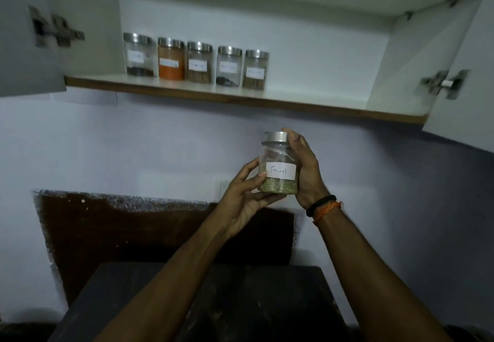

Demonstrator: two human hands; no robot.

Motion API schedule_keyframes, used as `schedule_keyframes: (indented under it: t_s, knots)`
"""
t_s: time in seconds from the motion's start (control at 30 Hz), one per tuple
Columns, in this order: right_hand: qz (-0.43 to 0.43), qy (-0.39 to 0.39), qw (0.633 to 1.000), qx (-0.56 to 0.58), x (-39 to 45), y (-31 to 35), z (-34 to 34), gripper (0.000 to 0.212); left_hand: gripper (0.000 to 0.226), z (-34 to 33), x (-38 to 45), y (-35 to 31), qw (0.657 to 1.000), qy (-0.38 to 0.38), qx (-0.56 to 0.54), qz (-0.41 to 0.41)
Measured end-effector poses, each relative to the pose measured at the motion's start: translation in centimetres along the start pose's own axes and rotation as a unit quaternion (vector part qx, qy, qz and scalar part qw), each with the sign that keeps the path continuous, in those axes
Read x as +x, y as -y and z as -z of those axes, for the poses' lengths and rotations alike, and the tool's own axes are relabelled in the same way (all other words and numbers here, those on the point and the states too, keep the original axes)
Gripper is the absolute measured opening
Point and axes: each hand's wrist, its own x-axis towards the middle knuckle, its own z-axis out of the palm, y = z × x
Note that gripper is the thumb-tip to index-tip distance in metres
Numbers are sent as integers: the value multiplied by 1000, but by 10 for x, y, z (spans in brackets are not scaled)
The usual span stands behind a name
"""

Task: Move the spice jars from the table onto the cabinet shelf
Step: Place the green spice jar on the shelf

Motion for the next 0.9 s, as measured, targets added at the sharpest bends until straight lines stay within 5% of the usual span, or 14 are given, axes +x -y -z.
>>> schedule_keyframes:
  t_s: [0.53,0.9]
  knots:
    - [117,0,993,-4,71,103,-21,57,52,-69,76,-103,977,104,172,-70]
    - [160,13,987,-4,97,124,-15,55,64,-116,127,-167,907,72,397,-121]
